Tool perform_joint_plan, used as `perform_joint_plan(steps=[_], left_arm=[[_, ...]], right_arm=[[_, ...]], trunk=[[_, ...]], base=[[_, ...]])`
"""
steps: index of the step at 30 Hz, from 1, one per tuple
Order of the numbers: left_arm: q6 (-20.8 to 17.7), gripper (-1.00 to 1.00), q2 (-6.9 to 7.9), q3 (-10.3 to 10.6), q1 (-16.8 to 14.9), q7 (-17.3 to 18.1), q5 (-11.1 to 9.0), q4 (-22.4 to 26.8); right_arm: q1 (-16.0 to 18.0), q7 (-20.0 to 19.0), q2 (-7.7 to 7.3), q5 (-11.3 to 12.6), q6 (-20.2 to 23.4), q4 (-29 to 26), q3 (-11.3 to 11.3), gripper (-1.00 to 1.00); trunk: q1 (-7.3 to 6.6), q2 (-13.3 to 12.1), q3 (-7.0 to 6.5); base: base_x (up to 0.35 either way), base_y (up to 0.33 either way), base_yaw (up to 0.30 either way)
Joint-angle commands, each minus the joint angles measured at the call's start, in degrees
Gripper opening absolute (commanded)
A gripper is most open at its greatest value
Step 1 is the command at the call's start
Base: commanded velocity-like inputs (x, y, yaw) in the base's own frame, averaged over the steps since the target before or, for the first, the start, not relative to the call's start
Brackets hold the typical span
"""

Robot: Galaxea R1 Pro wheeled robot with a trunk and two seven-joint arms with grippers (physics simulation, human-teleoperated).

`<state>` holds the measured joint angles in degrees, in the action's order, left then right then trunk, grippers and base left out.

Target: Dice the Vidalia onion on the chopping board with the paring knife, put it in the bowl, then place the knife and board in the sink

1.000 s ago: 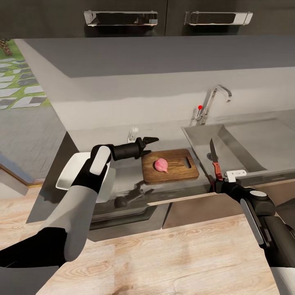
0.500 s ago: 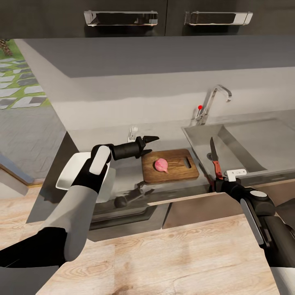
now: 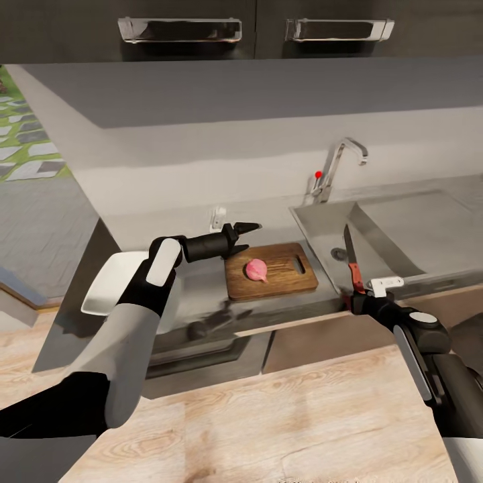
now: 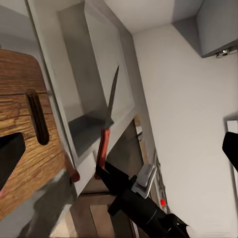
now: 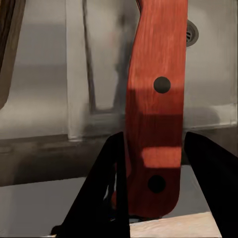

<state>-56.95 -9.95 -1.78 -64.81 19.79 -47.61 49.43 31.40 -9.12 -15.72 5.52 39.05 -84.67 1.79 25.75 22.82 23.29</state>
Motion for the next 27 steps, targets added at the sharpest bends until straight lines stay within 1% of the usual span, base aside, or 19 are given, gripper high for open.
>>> perform_joint_plan(steps=[1, 8, 14, 23, 25, 27], left_arm=[[-0.3, 1.0, -0.05, -0.18, -0.05, 0.33, 0.33, -0.03], [-0.29, 1.0, -0.05, -0.08, -0.05, 0.33, 0.28, -0.57], [-0.27, 1.0, -0.05, 0.0, -0.05, 0.37, 0.25, -2.77], [-0.31, 1.0, -0.05, -0.01, -0.05, 0.42, 0.24, -3.41], [-0.32, 1.0, -0.05, -0.03, -0.05, 0.42, 0.24, -3.43], [-0.34, 1.0, -0.05, -0.05, -0.05, 0.42, 0.24, -3.41]], right_arm=[[0.05, 0.06, -0.01, 0.54, 0.32, -0.05, 0.05, -1.0], [0.05, 0.06, -0.01, 0.54, 0.32, -0.05, 0.05, -1.0], [0.02, 0.08, -0.01, 0.54, 0.31, -0.05, 0.05, -1.0], [0.05, 0.53, -0.01, 0.39, 0.26, -0.05, -0.01, -1.0], [0.04, 0.96, -0.01, 0.32, 0.25, -0.05, -0.02, -1.0], [0.04, 2.27, -0.01, 0.25, 0.21, -0.05, -0.04, -1.0]], trunk=[[0.03, 0.1, 0.09], [0.03, 0.1, 0.09], [0.03, 0.1, 0.09], [0.03, 0.1, 0.09], [0.03, 0.1, 0.09], [0.03, 0.1, 0.09]], base=[[0.0, 0.0, -0.201], [0.0, 0.0, -0.091], [0.0, 0.0, -0.015], [0.0, 0.0, -0.002], [0.0, 0.0, 0.0], [0.0, 0.0, 0.0]])
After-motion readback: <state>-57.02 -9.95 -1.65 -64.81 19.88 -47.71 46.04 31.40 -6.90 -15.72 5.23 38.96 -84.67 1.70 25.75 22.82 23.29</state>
